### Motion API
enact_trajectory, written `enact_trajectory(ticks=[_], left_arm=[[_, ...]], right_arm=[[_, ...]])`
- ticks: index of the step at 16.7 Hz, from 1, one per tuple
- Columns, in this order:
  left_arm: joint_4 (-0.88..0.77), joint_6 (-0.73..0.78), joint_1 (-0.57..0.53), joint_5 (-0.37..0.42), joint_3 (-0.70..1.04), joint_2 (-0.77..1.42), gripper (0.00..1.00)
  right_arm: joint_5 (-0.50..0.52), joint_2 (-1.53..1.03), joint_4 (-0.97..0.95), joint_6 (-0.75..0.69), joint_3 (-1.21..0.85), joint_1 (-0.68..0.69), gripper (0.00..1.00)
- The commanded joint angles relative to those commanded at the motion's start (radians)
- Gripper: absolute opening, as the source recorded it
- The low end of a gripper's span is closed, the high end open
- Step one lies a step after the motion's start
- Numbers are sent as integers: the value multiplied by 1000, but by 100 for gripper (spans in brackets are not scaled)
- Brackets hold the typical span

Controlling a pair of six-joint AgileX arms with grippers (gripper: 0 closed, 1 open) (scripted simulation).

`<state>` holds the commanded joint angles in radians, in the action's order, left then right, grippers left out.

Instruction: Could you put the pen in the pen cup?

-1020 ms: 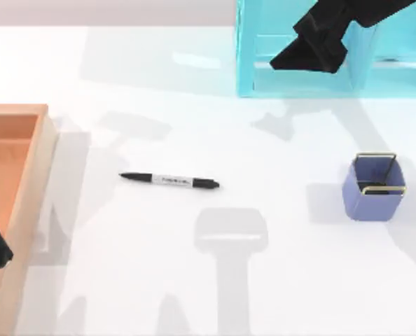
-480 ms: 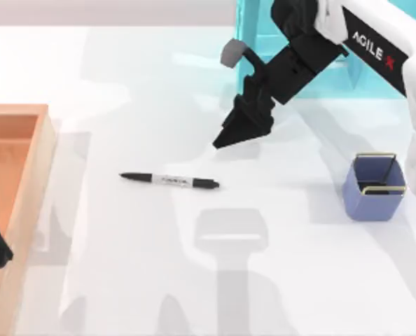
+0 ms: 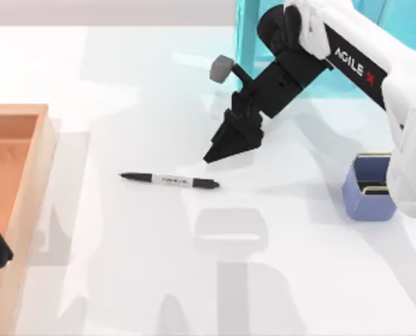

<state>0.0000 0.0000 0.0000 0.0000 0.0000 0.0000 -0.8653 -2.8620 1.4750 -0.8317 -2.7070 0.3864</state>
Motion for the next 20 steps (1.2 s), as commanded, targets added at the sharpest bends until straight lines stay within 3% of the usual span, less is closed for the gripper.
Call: enact_trajectory(ticks=[5, 15, 20], left_arm=[[0, 0, 0, 0, 0, 0, 100], [0, 0, 0, 0, 0, 0, 100], [0, 0, 0, 0, 0, 0, 100]], right_arm=[[-1, 25, -45, 24, 55, 16, 100], [2, 66, -431, 208, 337, 133, 100], [3, 57, -489, 230, 369, 147, 100]])
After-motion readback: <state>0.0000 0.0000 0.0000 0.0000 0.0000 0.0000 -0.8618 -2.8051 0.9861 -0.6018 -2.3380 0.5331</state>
